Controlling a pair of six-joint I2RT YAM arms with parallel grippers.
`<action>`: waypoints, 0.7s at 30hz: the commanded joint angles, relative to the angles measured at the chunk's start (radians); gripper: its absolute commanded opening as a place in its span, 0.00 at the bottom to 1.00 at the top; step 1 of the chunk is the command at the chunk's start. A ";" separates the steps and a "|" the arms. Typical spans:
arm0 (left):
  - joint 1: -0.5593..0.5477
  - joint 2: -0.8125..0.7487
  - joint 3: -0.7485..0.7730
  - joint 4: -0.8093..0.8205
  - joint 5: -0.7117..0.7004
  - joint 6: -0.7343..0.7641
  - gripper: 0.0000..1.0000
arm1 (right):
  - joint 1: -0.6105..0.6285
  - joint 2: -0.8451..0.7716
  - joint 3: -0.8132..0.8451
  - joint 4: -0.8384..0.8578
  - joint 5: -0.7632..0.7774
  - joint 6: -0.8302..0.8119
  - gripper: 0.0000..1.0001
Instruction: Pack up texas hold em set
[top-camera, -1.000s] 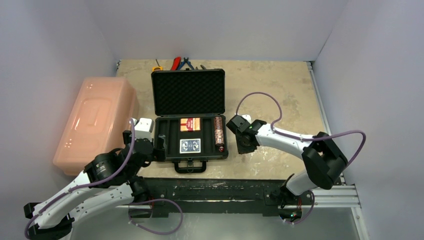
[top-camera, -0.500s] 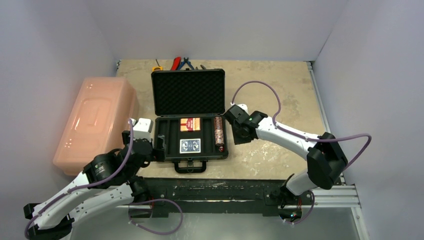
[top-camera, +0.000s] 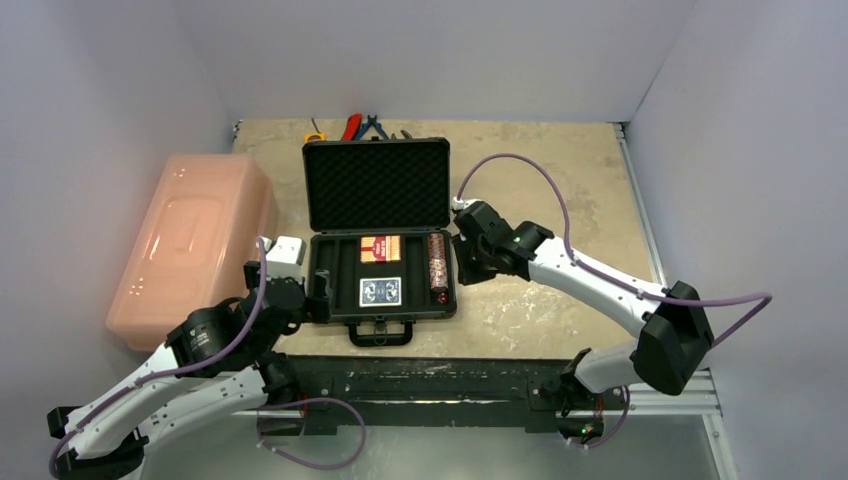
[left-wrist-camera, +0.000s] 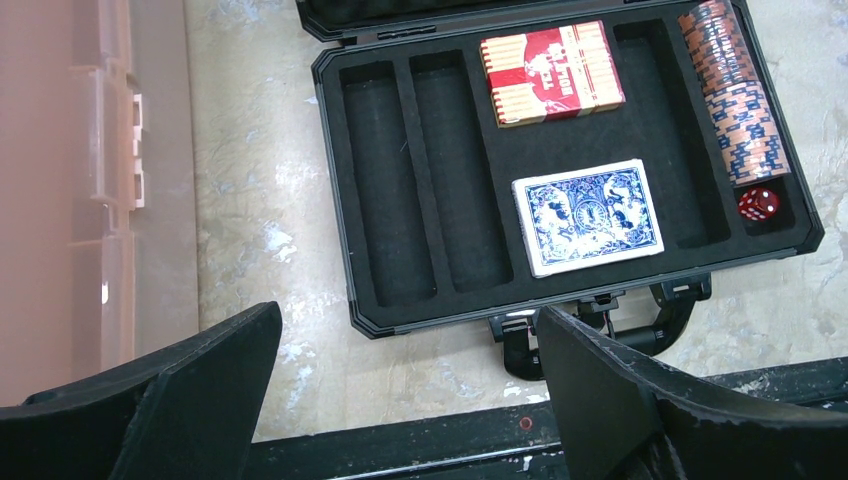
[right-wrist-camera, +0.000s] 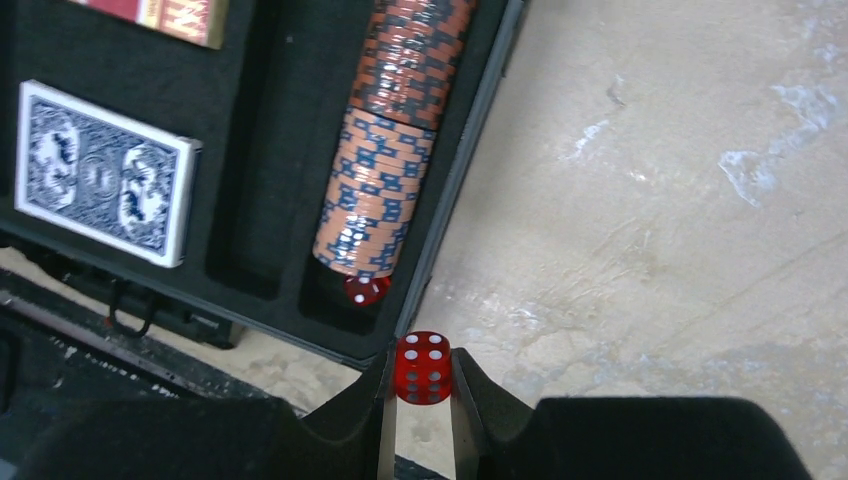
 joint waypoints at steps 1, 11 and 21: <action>0.006 -0.006 0.004 0.013 -0.033 -0.012 1.00 | 0.001 -0.031 -0.001 0.066 -0.103 -0.064 0.00; 0.004 -0.010 0.005 0.010 -0.034 -0.012 1.00 | 0.045 0.020 0.014 0.091 -0.174 -0.084 0.00; 0.005 -0.009 0.005 0.010 -0.030 -0.011 1.00 | 0.099 0.097 0.014 0.108 -0.143 -0.095 0.00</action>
